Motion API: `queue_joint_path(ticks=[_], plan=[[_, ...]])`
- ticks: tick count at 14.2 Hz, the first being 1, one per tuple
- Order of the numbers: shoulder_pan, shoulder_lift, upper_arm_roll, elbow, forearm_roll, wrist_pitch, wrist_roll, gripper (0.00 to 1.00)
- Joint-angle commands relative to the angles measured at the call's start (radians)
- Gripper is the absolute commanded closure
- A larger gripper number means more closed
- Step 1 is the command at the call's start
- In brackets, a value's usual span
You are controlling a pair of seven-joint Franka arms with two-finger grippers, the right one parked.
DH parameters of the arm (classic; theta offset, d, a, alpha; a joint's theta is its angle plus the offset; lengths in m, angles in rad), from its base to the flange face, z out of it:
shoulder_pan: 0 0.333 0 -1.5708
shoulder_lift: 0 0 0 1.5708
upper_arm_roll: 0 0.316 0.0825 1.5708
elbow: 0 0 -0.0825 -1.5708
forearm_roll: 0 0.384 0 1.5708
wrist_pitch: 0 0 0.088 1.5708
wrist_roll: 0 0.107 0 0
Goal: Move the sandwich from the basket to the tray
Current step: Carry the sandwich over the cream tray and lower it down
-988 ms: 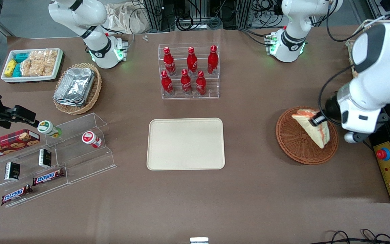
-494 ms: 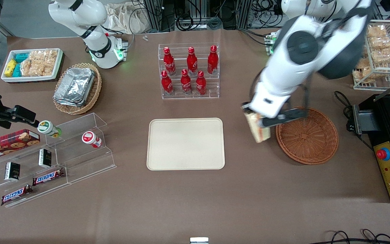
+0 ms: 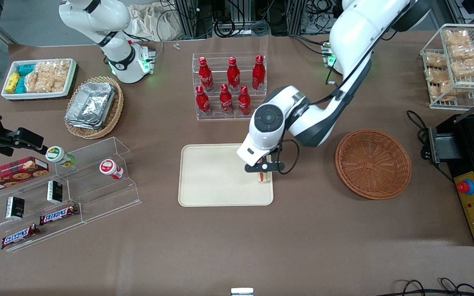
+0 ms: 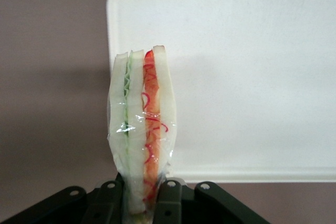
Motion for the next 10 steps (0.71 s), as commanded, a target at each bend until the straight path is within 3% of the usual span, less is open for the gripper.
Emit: queue_joint_path(ticks=[1, 5, 6, 7, 8, 10], plan=[[-0.025, 0.067, 0.003, 0.041, 0.048, 0.027, 0.005, 1.00], [-0.037, 0.101, 0.005, 0.038, 0.086, 0.073, 0.004, 0.99], [-0.037, 0.106, 0.005, 0.041, 0.086, 0.074, -0.001, 0.75], [-0.037, 0.106, 0.005, 0.041, 0.086, 0.075, -0.001, 0.25], [-0.036, 0.105, 0.006, 0.041, 0.086, 0.076, -0.001, 0.00], [-0.028, 0.092, 0.006, 0.045, 0.083, 0.073, -0.004, 0.00]])
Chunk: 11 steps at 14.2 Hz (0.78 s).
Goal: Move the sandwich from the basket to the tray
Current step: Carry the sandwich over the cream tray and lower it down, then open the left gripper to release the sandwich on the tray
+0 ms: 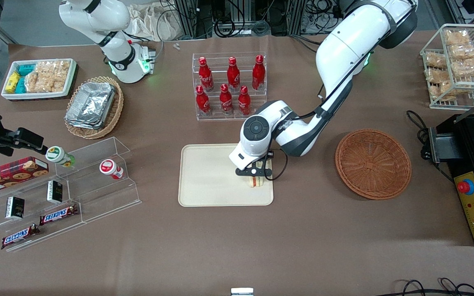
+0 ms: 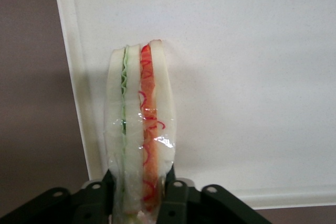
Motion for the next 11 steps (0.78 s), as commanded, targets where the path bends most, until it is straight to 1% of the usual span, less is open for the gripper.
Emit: queue_joint_path(ticks=[1, 4, 7, 8, 9, 10, 11], plan=[[0.000, -0.010, 0.005, 0.034, 0.008, 0.001, -0.007, 0.00], [0.041, -0.100, 0.007, 0.034, 0.005, -0.028, -0.006, 0.00], [0.124, -0.212, 0.001, 0.028, -0.001, -0.137, 0.011, 0.00], [0.152, -0.244, -0.001, 0.026, -0.009, -0.147, 0.011, 0.00], [0.176, -0.280, 0.000, 0.026, -0.042, -0.150, 0.012, 0.00], [0.201, -0.312, 0.002, 0.025, -0.061, -0.156, 0.012, 0.00], [0.225, -0.343, 0.002, 0.020, -0.063, -0.189, 0.014, 0.00]])
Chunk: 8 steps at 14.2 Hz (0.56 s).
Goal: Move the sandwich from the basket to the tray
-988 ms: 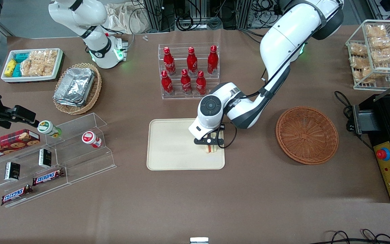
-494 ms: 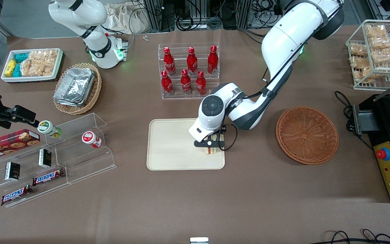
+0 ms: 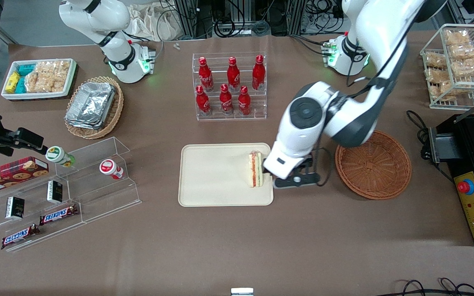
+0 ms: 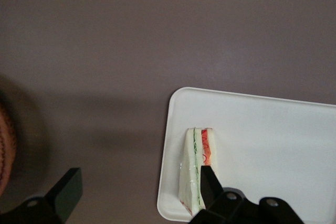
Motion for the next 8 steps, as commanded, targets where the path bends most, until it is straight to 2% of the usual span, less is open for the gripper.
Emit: queue_joint_path(ticks=[1, 3, 4, 8], plan=[[0.060, -0.102, -0.003, -0.038, -0.030, -0.084, 0.017, 0.00], [0.147, -0.154, -0.019, -0.039, -0.052, -0.145, 0.091, 0.00], [0.161, -0.188, -0.013, -0.038, -0.106, -0.175, 0.146, 0.00], [0.140, -0.297, 0.234, -0.047, -0.241, -0.270, 0.502, 0.00]])
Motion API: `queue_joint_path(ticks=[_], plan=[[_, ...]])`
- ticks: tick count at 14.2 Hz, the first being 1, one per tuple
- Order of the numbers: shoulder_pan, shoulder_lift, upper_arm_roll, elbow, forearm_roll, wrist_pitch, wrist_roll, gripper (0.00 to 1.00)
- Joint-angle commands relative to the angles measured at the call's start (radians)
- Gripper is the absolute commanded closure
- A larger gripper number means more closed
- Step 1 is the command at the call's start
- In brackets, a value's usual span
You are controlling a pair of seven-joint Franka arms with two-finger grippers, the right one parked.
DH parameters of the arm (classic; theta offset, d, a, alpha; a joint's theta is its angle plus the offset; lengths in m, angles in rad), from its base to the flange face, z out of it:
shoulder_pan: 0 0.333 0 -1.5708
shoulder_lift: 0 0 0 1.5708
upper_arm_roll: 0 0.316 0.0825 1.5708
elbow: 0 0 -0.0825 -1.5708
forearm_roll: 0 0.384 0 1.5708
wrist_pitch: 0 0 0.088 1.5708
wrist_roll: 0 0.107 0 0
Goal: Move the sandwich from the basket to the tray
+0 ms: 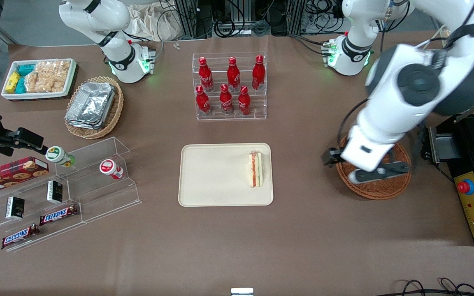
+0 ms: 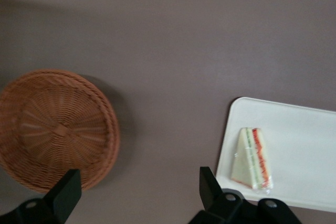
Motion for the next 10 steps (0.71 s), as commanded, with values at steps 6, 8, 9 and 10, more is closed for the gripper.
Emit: queue_joint_path(ticks=[6, 8, 9, 10], plan=[[0.013, -0.159, 0.333, -0.141, -0.090, -0.034, 0.650, 0.00], [0.020, -0.158, 0.352, -0.135, -0.075, -0.044, 0.694, 0.00], [0.021, -0.153, 0.362, -0.131, -0.072, -0.045, 0.745, 0.00], [0.021, -0.148, 0.370, -0.116, -0.072, -0.045, 0.795, 0.00]])
